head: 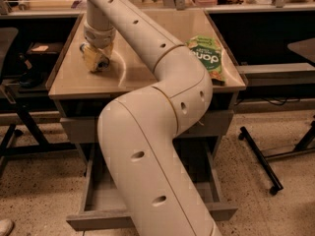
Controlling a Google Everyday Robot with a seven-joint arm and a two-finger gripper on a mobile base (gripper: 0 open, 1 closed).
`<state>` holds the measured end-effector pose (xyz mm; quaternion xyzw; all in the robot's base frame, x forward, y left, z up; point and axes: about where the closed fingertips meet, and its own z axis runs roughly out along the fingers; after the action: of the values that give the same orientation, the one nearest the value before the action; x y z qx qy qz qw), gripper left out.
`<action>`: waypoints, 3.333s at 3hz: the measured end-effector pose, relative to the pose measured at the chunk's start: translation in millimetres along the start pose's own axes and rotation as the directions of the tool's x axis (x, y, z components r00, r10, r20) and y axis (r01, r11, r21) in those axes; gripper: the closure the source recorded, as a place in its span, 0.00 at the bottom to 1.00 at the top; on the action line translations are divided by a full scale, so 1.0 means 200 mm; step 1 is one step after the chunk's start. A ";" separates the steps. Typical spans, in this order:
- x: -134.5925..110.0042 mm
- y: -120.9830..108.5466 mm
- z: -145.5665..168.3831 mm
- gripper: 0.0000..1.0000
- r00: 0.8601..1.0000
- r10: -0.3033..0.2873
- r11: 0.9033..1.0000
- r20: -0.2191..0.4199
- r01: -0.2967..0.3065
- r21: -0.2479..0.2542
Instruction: Place redbull can into middle drawer
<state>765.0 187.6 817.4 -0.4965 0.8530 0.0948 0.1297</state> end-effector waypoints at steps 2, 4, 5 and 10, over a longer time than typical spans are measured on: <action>0.06 -0.04 -0.20 1.00 0.994 -0.079 0.995 0.076 0.074 0.061; 0.43 0.12 -0.64 1.00 0.974 -0.082 0.993 0.213 0.062 0.100; 0.57 0.16 -0.51 1.00 0.986 -0.073 0.996 0.151 0.063 0.070; 0.91 0.86 -0.71 1.00 0.977 0.200 0.978 0.077 -0.203 0.037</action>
Offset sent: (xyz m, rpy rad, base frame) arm -0.0798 -0.0756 0.0394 0.0336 -0.1622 0.1016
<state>511.2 81.4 901.3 -0.4006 0.8957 0.1065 0.1612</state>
